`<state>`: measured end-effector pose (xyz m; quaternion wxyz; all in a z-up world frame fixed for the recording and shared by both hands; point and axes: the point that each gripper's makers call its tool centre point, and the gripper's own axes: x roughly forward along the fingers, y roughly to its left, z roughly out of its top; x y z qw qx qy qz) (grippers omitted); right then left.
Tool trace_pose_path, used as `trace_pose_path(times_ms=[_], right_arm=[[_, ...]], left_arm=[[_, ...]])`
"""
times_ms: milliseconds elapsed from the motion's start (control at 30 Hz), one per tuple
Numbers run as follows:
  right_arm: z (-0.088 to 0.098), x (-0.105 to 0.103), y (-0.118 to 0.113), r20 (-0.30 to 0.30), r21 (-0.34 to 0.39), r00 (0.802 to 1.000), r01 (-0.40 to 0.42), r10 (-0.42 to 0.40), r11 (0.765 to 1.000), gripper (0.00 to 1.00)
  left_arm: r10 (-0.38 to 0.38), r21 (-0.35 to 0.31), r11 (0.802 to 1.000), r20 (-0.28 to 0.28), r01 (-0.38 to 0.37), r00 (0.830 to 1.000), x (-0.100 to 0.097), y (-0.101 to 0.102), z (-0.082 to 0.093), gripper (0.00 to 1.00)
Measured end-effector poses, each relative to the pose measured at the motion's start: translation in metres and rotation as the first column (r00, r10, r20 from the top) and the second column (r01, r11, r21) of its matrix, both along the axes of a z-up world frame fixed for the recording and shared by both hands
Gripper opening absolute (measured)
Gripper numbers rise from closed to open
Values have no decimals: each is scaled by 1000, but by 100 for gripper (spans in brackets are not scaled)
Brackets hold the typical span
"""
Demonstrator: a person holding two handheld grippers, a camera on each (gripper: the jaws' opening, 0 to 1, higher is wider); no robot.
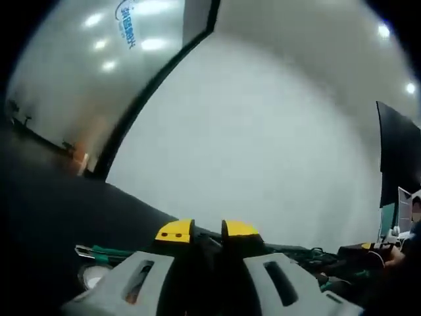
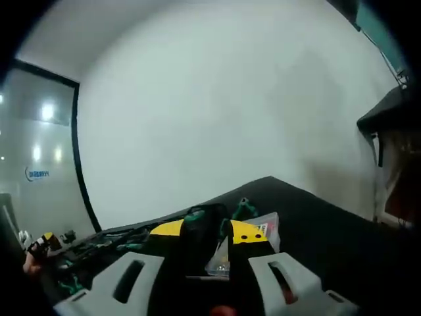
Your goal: Pick up the tools and put them into their designated positions in the toolbox.
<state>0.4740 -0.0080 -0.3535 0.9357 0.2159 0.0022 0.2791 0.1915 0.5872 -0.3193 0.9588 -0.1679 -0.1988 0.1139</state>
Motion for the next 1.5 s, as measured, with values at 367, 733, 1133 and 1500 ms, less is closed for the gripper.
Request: trace_pose_path(times_ms=[367,733,1133,1500], right_arm=[[53,-7,-25,212,163,976,7,-42,987,23],[63,-8,-27,266,101,960,59,-84,993,16],[152,-17,-14,139,-118,990,40,-23,992,36],[20,39,4,-196,-685,971,-37,-136,728,55]], left_arm=[[-55,177,984,162,25,985,-21,-31,35,18],[-134,163,982,242,96,961,-31,-40,49,18],[-150,131,985,311,114,938,-35,-40,59,37],[-152,128,985,300,118,942,-31,-36,56,28]])
